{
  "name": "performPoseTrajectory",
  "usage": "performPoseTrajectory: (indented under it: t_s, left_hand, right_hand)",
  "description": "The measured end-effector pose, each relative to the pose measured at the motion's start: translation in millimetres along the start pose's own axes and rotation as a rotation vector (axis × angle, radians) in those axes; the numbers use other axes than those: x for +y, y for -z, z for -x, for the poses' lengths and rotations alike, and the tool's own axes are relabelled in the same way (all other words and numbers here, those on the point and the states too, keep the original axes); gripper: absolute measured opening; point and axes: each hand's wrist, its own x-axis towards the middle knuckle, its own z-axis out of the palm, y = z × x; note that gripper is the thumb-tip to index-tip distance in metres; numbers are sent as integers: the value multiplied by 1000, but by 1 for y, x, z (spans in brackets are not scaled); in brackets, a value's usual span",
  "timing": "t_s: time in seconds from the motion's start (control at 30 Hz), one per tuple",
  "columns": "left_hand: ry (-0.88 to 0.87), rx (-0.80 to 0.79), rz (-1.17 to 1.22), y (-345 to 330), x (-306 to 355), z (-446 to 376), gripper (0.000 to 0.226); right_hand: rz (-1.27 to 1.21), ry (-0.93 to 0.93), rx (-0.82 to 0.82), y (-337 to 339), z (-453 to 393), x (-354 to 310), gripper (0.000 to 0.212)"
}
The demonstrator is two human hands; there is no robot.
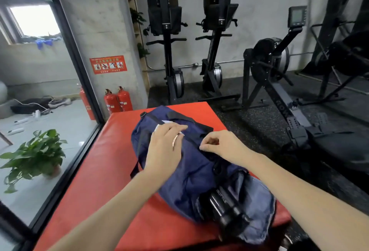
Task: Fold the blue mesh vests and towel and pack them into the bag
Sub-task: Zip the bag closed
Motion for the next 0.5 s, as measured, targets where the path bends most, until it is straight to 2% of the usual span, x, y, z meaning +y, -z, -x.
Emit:
performPoseTrajectory:
  t_s: [0.03,0.07,0.13,0.2,0.27,0.4,0.5]
  left_hand:
    - [-71,52,62,-2,25,39,23]
    - [-169,27,86,-8,45,81,25]
    - [-289,-176,-7,-33,69,153,42]
    - [-255,-343,-95,-62,70,184,59]
    - [-169,-382,-123,-82,69,182,64]
    - [-71,-414,-148,-93,69,180,61]
    - [-19,-407,-144,-101,64,179,60]
  right_hand:
    - [11,3,48,-6,8,8,6]
    - [19,3,101,-11,16,17,5]
    - [33,5,209,-18,35,37,3]
    - [50,-5,296,-20,54,54,4]
    - [46,-17,339,-19,71,67,9]
    - [-4,-162,284,-19,108,85,17]
    - [38,-332,82,-27,125,92,36]
